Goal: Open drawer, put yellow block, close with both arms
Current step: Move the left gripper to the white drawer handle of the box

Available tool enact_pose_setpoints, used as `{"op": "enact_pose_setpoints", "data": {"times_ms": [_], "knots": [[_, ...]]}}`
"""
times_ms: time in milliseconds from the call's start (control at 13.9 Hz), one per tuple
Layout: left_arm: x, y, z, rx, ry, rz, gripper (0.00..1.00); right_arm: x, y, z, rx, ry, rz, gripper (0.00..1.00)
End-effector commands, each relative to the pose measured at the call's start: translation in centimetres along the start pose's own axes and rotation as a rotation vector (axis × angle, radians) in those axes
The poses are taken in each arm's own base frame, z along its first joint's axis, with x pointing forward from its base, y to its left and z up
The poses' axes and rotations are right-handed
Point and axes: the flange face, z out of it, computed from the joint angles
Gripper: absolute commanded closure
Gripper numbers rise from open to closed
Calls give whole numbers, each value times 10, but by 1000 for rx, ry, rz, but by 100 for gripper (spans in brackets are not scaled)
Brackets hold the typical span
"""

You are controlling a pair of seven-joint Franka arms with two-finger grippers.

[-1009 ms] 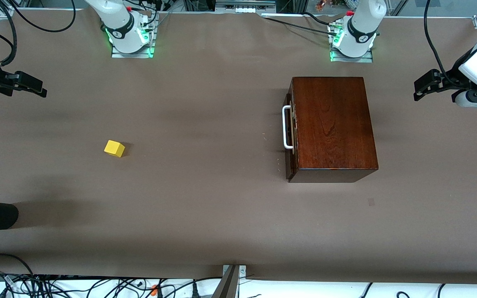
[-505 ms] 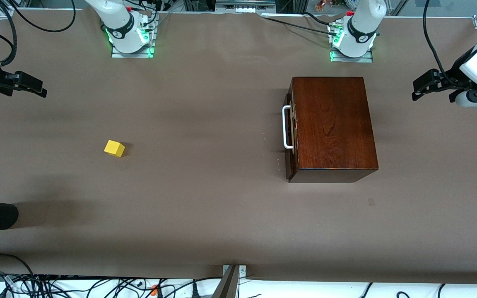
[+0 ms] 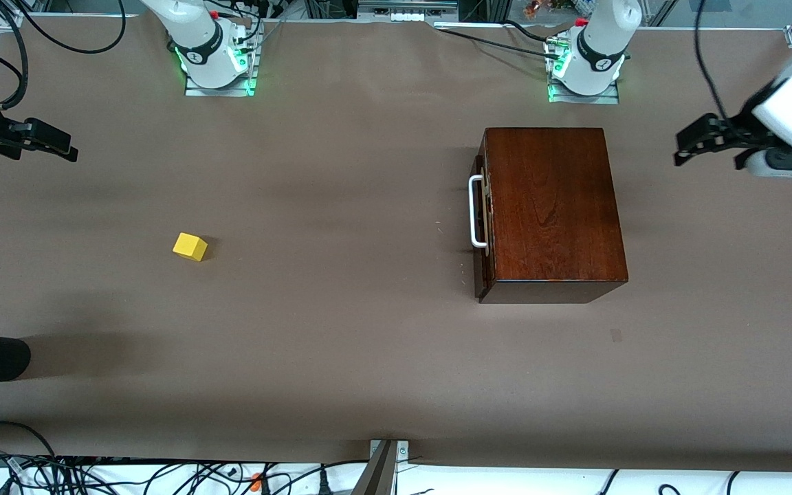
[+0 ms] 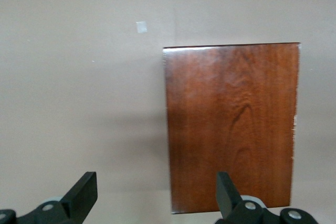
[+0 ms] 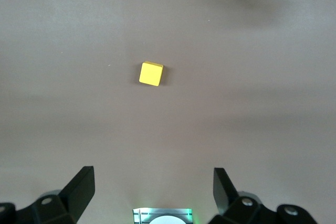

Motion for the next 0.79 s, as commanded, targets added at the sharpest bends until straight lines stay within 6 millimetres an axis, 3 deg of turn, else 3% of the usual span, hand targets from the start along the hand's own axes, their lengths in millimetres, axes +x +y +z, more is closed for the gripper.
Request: {"op": "enact_pose_setpoints", "data": {"times_ms": [0,505,649,721], "knots": [[-9,64,4,-11,-7,-8,0,-2,2,-7,1,0,-6,0],[-44,272,42,32,-32,-112,0,-2,2,-7,1,0,-6,0],[-61,330,69,76,-36,-125,0,-2,2,-7,1,0,-6,0],[-63,348,81,105,-25,-122,0,-2,2,-8,1,2,-8,0]]}}
